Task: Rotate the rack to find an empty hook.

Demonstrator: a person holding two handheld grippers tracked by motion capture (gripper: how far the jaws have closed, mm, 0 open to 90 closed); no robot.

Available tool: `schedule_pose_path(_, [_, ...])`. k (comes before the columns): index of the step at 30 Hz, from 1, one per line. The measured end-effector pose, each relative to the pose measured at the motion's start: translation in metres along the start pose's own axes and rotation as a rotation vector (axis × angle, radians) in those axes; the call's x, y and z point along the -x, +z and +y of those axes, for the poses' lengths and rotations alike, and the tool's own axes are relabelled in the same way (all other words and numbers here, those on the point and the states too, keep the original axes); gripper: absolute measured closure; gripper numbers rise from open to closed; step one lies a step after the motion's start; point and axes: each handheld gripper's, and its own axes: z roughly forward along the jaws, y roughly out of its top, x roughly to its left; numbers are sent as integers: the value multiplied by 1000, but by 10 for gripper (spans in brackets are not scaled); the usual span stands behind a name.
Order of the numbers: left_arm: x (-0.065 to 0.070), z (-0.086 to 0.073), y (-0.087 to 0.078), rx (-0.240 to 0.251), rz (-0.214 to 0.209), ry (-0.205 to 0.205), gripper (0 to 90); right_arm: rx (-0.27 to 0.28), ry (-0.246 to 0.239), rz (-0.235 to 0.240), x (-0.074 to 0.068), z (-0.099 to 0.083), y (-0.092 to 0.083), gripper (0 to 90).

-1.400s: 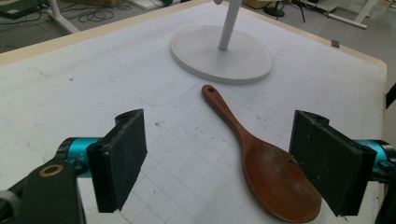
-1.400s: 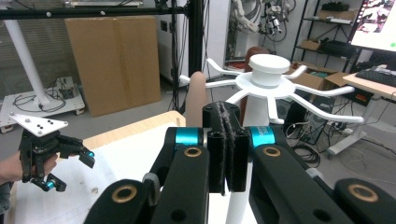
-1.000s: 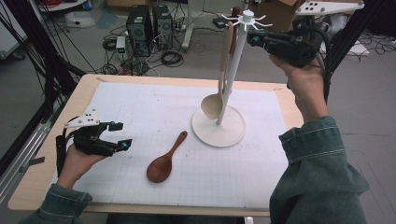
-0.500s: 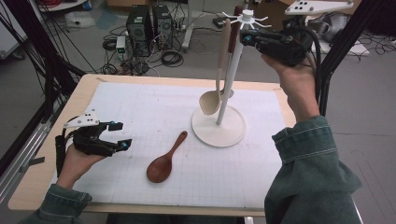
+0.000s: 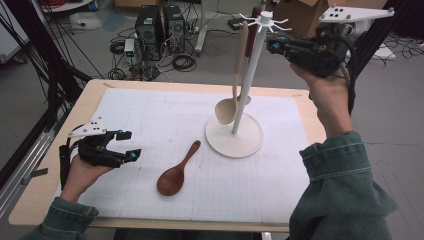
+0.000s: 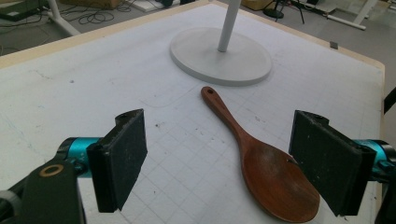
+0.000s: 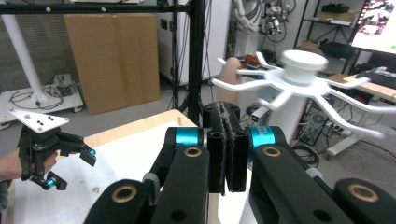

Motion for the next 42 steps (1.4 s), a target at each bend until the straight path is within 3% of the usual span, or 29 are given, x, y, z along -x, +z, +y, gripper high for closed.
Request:
schedule_pose_path(7, [0, 0, 0, -1, -1, 1, 196, 8, 14, -31, 8, -2, -10, 896])
schedule_pose_path(12, [0, 0, 1, -3, -3, 2, 196, -3, 20, -7, 6, -7, -8, 877])
schedule_pose_path(29, [-1, -2, 5, -15, -15, 0, 198, -2, 47, 51, -5, -55, -4, 568])
schedule_pose_path(35, [-2, -3, 5, -12, -13, -7, 197, -18, 49, 52, -10, -73, -1, 476])
schedule_pose_path(42, [-2, -3, 6, -16, -13, -4, 198, -48, 87, 61, -15, -96, 7, 380])
